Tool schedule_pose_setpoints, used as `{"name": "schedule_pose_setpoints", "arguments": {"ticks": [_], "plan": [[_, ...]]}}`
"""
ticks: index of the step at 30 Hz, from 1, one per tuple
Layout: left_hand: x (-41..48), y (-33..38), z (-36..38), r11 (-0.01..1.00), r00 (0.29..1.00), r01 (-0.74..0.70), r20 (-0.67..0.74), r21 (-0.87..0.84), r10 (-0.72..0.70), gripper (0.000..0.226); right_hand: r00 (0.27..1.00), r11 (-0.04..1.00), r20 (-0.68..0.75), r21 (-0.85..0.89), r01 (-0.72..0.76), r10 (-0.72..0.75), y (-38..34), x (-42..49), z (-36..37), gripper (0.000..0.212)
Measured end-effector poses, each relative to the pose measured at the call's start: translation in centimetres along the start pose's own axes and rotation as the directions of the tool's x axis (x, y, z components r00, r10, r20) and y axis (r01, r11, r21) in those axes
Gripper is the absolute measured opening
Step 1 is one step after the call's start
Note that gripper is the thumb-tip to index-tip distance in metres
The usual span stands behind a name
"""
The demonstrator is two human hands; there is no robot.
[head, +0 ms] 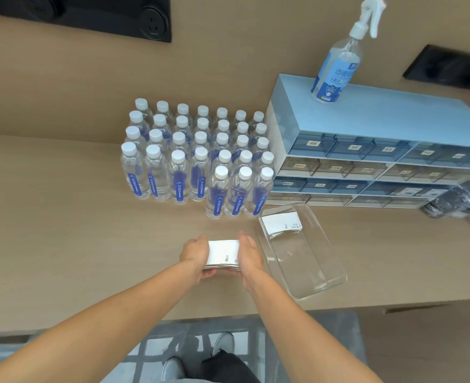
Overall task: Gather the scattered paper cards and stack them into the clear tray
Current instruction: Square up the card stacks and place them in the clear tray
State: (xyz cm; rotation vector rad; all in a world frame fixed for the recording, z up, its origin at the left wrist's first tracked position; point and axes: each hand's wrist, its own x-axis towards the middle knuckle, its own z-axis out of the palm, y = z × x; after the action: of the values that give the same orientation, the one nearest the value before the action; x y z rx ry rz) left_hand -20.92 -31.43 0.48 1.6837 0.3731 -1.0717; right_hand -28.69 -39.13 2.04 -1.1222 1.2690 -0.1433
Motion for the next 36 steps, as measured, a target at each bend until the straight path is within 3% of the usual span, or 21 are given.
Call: {"name": "schedule_pose_setpoints", "arguments": {"ticks": [4, 10, 19, 25, 29, 32, 36], "plan": [[-0.7, 1.1, 3.0, 1.000, 1.000, -0.023, 0.013, 0.011, 0.023, 0.040, 0.992, 0.999, -0.122, 0.013, 0.045, -0.043, -1.3, 0.7, -2.2, 0.018], [-1.0, 3.6, 9.9, 0.998, 0.999, -0.045, 0.014, -0.049, 0.046, 0.042, 0.981, 0.995, -0.170, -0.058, 0.086, -0.094, -5.4, 4.2, -7.6, 0.018], [-1.4, 2.5, 21.4, 0.999, 0.997, 0.009, -0.076, -0.054, -0.013, 0.039, 0.997, 0.984, -0.071, -0.176, -0.019, 0.007, -6.2, 11.2, -17.8, 0.034], [-1.1, 0.1, 23.8, 0.993, 0.978, 0.032, -0.202, -0.116, -0.055, 0.040, 0.998, 0.957, 0.004, -0.283, -0.058, 0.062, -4.8, 13.5, -19.9, 0.054], [-0.8, 0.0, 24.4, 0.995, 0.959, -0.003, -0.281, -0.097, -0.025, 0.032, 0.983, 0.953, 0.113, -0.286, -0.105, 0.143, -5.3, 13.4, -19.8, 0.048], [-0.8, 0.0, 24.1, 0.990, 0.973, -0.030, -0.230, -0.135, -0.002, 0.031, 0.954, 0.934, 0.204, -0.326, -0.144, 0.219, -5.9, 13.8, -20.3, 0.041], [-0.6, -0.2, 23.3, 0.983, 0.999, -0.019, -0.049, -0.184, 0.010, 0.035, 0.883, 0.922, 0.335, -0.317, -0.223, 0.329, -6.3, 15.2, -20.9, 0.031]]}}
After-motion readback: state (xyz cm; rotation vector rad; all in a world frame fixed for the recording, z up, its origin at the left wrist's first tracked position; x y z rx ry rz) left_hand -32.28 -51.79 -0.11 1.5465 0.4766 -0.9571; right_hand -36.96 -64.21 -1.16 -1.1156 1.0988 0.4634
